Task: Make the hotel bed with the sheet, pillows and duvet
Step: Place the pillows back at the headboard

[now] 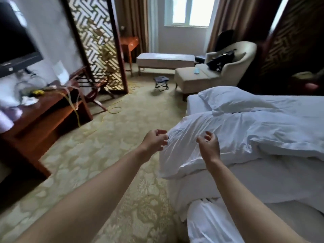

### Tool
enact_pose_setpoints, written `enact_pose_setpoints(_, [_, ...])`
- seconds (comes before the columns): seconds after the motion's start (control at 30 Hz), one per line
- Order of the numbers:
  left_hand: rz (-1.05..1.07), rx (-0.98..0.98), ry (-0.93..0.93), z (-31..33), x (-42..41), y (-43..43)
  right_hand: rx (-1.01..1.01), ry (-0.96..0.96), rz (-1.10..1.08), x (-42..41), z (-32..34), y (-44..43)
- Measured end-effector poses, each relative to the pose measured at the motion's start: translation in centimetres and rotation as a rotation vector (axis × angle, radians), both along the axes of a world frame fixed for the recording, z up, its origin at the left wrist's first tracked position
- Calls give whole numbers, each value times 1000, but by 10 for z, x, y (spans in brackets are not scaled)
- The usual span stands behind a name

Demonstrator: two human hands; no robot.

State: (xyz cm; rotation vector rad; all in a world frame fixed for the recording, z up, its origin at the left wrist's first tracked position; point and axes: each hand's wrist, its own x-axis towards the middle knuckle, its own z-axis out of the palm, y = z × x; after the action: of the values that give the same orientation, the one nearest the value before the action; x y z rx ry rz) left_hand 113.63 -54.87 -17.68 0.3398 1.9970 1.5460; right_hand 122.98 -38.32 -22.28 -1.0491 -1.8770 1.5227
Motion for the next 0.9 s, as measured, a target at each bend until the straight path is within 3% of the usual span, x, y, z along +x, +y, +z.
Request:
enact_pose_setpoints(0.33, [-318, 50, 21, -4, -199, 47, 59, -44, -263, -159, 9, 31])
enact_pose_setpoints(0.53, [-362, 26, 52, 9, -350, 103, 43, -52, -396, -291, 13, 73])
enact_pose_setpoints(0.73, [-465, 42, 74, 2, -496, 185, 33, -58, -471, -415, 8, 130])
enact_pose_setpoints(0.9, [-598, 61, 76, -12, -604, 269, 19, -49, -657, -511, -13, 196])
